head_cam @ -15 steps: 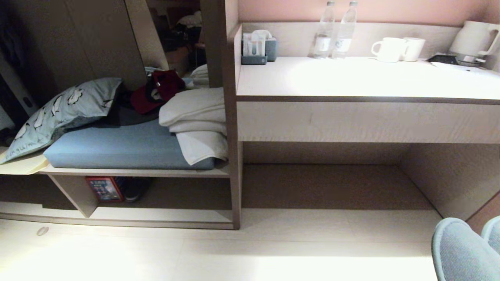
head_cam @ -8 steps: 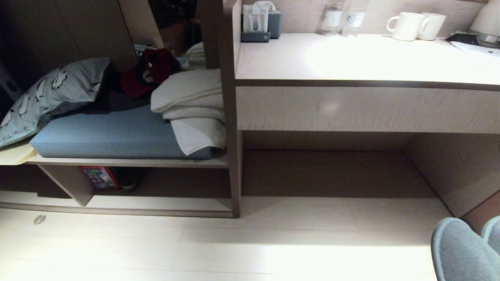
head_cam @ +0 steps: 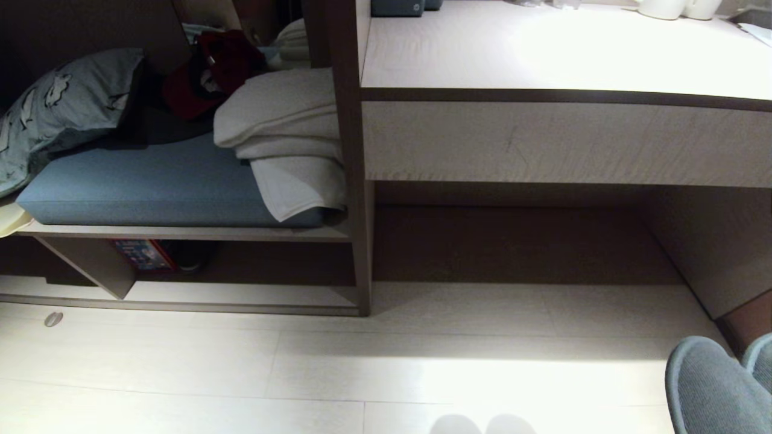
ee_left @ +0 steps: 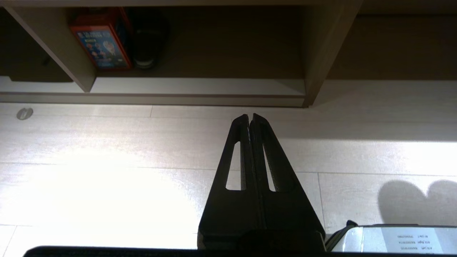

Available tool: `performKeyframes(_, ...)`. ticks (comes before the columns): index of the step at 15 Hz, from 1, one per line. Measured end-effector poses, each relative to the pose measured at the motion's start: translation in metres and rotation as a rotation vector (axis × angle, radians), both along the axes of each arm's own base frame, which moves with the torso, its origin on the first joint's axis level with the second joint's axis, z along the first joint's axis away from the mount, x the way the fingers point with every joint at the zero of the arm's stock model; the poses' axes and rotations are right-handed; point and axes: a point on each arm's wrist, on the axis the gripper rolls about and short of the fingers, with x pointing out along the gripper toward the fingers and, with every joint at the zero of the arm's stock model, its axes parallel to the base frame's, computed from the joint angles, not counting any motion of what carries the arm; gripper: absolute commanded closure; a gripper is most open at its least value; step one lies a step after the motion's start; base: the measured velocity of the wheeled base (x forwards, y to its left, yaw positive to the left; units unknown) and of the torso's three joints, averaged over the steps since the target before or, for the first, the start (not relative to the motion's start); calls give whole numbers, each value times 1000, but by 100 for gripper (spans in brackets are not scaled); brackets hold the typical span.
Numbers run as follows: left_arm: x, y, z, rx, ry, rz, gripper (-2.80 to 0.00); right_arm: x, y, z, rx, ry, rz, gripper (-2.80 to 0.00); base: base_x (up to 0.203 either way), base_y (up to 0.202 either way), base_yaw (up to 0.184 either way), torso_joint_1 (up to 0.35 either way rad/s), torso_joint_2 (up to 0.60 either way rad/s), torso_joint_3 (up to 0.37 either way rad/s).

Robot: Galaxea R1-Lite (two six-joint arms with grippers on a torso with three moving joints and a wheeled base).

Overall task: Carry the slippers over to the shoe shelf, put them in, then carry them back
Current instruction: Place the slippers on the floor

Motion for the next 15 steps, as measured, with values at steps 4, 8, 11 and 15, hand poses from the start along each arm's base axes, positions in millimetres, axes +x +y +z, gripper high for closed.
performKeyframes(4,0,0,0,0,0,0,0,0,0,0,1,0,0,0,0,0,0,2,0,-206)
performKeyframes(8,0,0,0,0,-1,0,0,0,0,0,0,0,0,0,0,0,0,2,1,-196)
performKeyframes(11,0,0,0,0,0,0,0,0,0,0,1,0,0,0,0,0,0,7,3,-201)
performKeyframes(15,0,0,0,0,0,0,0,0,0,0,1,0,0,0,0,0,0,2,3,-197)
